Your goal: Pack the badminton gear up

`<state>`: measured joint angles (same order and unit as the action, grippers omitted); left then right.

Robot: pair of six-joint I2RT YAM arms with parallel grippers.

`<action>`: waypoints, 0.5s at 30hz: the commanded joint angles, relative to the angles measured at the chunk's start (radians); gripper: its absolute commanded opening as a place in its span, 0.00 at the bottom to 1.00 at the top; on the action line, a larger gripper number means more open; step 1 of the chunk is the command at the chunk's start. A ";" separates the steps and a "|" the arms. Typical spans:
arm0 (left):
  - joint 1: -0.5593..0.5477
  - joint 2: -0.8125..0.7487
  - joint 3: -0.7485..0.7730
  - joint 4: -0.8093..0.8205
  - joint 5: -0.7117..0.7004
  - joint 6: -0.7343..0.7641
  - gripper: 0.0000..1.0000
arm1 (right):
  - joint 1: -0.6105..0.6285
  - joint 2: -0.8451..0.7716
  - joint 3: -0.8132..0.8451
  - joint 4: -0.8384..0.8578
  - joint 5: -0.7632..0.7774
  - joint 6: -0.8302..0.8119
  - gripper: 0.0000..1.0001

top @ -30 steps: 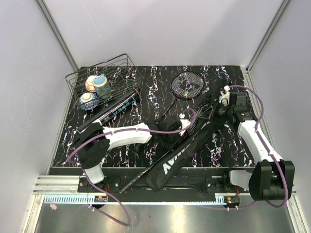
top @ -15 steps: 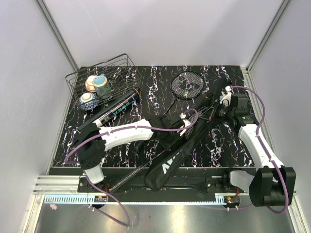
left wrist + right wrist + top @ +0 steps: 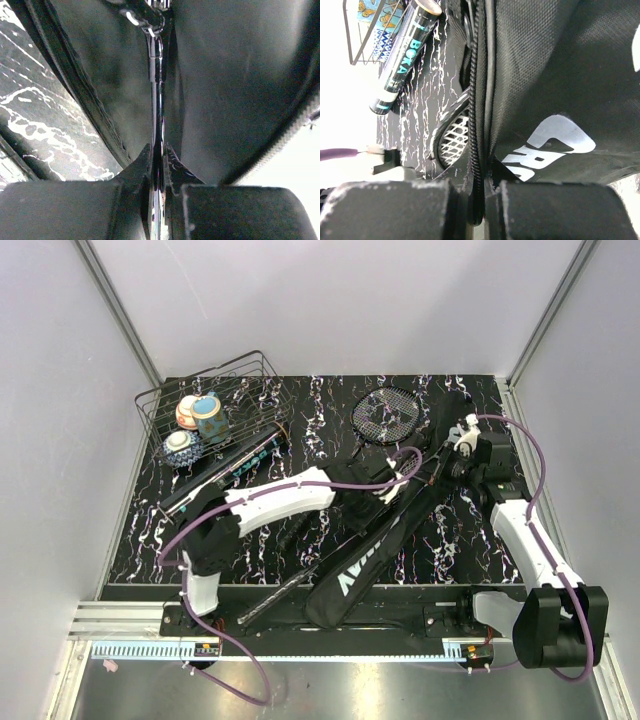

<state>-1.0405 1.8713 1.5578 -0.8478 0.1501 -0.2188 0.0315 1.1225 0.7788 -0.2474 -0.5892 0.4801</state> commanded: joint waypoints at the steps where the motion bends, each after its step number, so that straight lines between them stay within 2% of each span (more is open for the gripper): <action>1: -0.004 0.084 0.137 -0.046 -0.009 -0.008 0.00 | 0.004 -0.038 -0.015 0.129 -0.083 0.029 0.00; 8: 0.008 0.117 0.271 0.065 -0.110 -0.108 0.00 | 0.004 -0.017 -0.078 0.220 -0.142 0.113 0.00; 15: 0.008 0.123 0.320 0.240 -0.227 -0.267 0.00 | 0.011 -0.027 -0.133 0.214 -0.152 0.178 0.00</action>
<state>-1.0355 2.0026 1.7889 -0.8555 0.0269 -0.3717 0.0257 1.1145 0.6781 -0.0608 -0.6563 0.5919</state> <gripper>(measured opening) 0.094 0.070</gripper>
